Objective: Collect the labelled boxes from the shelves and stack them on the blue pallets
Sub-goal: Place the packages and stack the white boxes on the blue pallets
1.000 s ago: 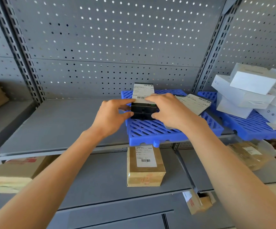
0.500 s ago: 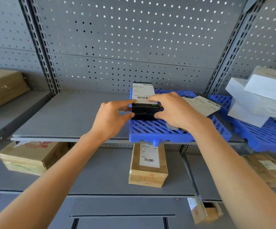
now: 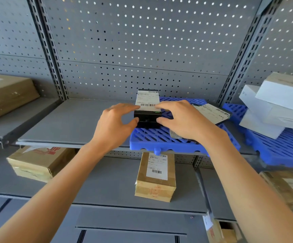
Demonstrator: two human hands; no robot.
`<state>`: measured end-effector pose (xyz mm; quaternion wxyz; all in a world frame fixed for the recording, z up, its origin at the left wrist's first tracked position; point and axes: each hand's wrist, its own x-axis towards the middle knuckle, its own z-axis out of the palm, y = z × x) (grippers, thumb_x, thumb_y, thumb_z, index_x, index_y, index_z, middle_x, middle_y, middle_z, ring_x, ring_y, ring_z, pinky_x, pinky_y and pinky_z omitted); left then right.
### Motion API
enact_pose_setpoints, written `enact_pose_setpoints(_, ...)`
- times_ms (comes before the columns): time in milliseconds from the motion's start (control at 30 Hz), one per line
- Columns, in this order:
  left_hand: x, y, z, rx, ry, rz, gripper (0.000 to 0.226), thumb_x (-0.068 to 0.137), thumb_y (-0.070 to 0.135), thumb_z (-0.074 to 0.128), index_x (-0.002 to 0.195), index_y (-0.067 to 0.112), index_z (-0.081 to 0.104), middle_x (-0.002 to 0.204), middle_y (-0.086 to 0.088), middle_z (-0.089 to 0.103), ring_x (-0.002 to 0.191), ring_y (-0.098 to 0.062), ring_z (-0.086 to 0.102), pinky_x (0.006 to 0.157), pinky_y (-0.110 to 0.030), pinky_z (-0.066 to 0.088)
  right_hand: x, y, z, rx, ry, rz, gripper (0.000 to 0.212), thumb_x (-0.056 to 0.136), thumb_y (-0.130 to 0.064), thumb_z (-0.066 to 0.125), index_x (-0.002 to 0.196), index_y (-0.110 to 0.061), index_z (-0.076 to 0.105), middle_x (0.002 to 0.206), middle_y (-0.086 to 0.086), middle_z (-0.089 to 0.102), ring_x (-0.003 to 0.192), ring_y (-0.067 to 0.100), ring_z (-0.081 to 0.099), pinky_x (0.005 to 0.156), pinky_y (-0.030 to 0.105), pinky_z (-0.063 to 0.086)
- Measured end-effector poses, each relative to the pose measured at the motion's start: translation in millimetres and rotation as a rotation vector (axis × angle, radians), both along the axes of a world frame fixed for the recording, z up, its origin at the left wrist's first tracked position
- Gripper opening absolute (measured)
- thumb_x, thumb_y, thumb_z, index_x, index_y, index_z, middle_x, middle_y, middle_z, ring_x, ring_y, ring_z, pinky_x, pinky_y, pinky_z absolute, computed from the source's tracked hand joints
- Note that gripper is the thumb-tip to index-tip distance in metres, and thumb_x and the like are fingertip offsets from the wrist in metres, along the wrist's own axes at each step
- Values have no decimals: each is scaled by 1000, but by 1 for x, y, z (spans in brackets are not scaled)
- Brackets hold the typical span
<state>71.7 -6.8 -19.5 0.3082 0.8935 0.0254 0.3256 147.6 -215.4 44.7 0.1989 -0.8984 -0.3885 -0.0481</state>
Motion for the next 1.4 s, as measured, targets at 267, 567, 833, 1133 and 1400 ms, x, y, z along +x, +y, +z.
enact_pose_setpoints(267, 9, -43, 12, 252, -144, -46, 28, 90, 31, 62, 113, 23, 76, 117, 9, 69, 116, -19, 58, 93, -50, 49, -7, -41, -12, 50, -119, -29, 49, 95, -40, 63, 142, -26, 54, 153, -1, 46, 143, 19, 38, 117, 49, 29)
enact_pose_setpoints(567, 25, -81, 10, 354, -124, -94, 30, 89, 30, 63, 116, 22, 75, 117, 8, 71, 114, -19, 63, 96, -50, 47, -7, -85, -30, 150, -154, -65, 52, 93, -48, 63, 139, -26, 58, 152, -3, 47, 145, 14, 33, 118, 48, 26)
enact_pose_setpoints(833, 32, -112, 9, 267, -58, -172, 40, 90, 30, 61, 127, 20, 69, 126, 4, 68, 119, -18, 61, 98, -47, 52, 2, -109, -47, 316, -151, -159, 55, 91, -50, 64, 138, -21, 59, 154, 1, 43, 144, 18, 30, 117, 46, 29)
enact_pose_setpoints(1133, 33, -123, 0, 170, -97, -198, 36, 89, 15, 73, 125, 17, 70, 129, 2, 66, 119, -11, 60, 102, -31, 51, -4, -127, -66, 346, 5, -205, 75, 88, -52, 67, 152, -32, 36, 162, -6, 27, 146, 19, 26, 117, 41, 29)
enact_pose_setpoints(1400, 28, -129, 1, -18, 9, -242, 65, 87, 19, 77, 146, 29, 52, 124, 19, 62, 105, 12, 55, 97, -19, 49, -1, -133, -70, 390, 57, -187, 71, 91, -44, 68, 152, -33, 35, 144, -7, 53, 127, 21, 48, 106, 41, 42)
